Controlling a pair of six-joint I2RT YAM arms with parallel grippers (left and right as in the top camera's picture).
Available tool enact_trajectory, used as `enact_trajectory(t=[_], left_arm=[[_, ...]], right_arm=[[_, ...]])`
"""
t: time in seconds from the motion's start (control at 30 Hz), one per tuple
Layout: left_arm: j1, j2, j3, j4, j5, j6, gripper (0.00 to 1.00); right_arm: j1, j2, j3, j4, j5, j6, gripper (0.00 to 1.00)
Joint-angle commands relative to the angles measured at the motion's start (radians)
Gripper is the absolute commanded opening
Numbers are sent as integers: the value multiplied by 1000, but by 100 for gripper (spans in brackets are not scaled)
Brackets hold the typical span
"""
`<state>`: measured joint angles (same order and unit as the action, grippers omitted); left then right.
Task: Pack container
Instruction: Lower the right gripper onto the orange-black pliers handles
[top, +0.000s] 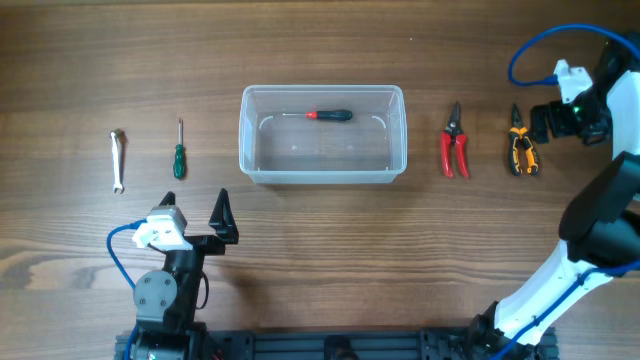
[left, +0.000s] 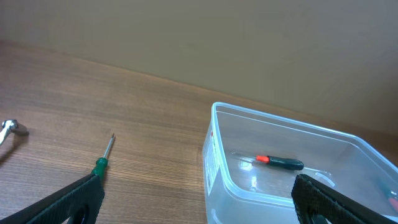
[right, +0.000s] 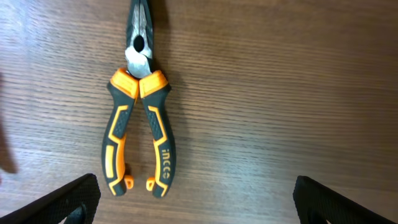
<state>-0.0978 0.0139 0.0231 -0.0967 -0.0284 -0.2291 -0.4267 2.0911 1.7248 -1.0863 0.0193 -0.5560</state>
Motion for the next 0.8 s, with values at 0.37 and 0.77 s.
enact_trajectory(t=[0.37, 0.77], left_arm=[[5, -6, -5, 3, 12, 9, 100], [5, -6, -5, 3, 12, 9, 100]], right_arm=[[-5, 72, -26, 31, 2, -20, 100], [-6, 100, -32, 40, 10, -16, 100]])
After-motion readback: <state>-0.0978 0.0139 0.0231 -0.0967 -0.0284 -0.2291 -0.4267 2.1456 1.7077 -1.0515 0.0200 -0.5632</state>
